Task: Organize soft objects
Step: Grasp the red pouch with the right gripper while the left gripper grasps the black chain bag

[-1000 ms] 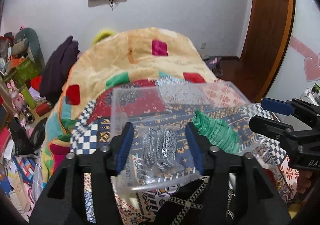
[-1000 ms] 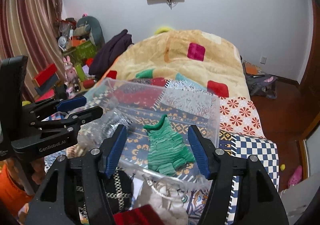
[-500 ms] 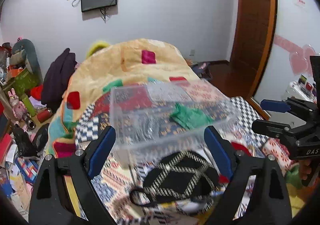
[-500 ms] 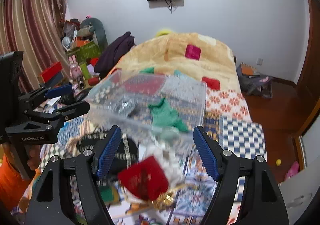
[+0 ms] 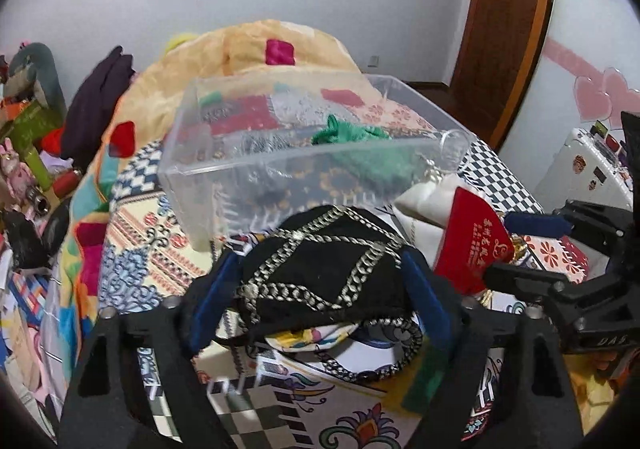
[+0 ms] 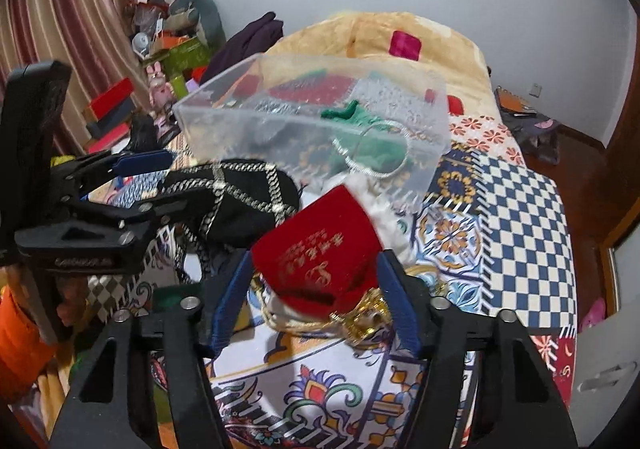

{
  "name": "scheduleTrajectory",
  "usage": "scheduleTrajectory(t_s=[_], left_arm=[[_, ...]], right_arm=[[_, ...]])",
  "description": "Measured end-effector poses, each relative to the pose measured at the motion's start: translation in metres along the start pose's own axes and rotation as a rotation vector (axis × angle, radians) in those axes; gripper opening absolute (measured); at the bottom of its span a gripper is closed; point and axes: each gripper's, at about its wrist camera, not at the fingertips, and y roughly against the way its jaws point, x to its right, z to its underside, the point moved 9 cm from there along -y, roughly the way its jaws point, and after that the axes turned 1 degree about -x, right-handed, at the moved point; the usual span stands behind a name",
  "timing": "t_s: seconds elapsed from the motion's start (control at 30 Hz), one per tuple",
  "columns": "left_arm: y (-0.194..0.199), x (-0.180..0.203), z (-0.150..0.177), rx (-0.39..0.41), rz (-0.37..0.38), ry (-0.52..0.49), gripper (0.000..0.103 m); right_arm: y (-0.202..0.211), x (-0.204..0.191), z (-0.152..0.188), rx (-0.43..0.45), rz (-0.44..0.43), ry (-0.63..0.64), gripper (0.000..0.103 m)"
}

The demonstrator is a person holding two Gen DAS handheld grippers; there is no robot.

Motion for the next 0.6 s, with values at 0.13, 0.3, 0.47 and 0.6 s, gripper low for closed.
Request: scheduleTrajectory(t_s=[0.13, 0.3, 0.47, 0.6], left_arm=[[-0.002, 0.002, 0.002, -0.011, 0.027, 0.002, 0.055], [0.000, 0.008, 0.004, -0.016, 0.050, -0.022, 0.027], [0.007, 0.010, 0.005, -0.002, 0.052, -0.026, 0.014], [0.022, 0.007, -0.003, 0.035, 0.055, -0.017, 0.013]], right_arm=[[-0.007, -0.002, 0.004, -0.021, 0.017, 0.017, 0.041], [-0.006, 0.001, 0.005, -0.021, 0.024, 0.016, 0.022], [-0.004, -0.002, 0.005, -0.010, 0.013, 0.020, 0.014], [0.008, -0.006, -0.001, 0.025, -0.003, 0.026, 0.012]])
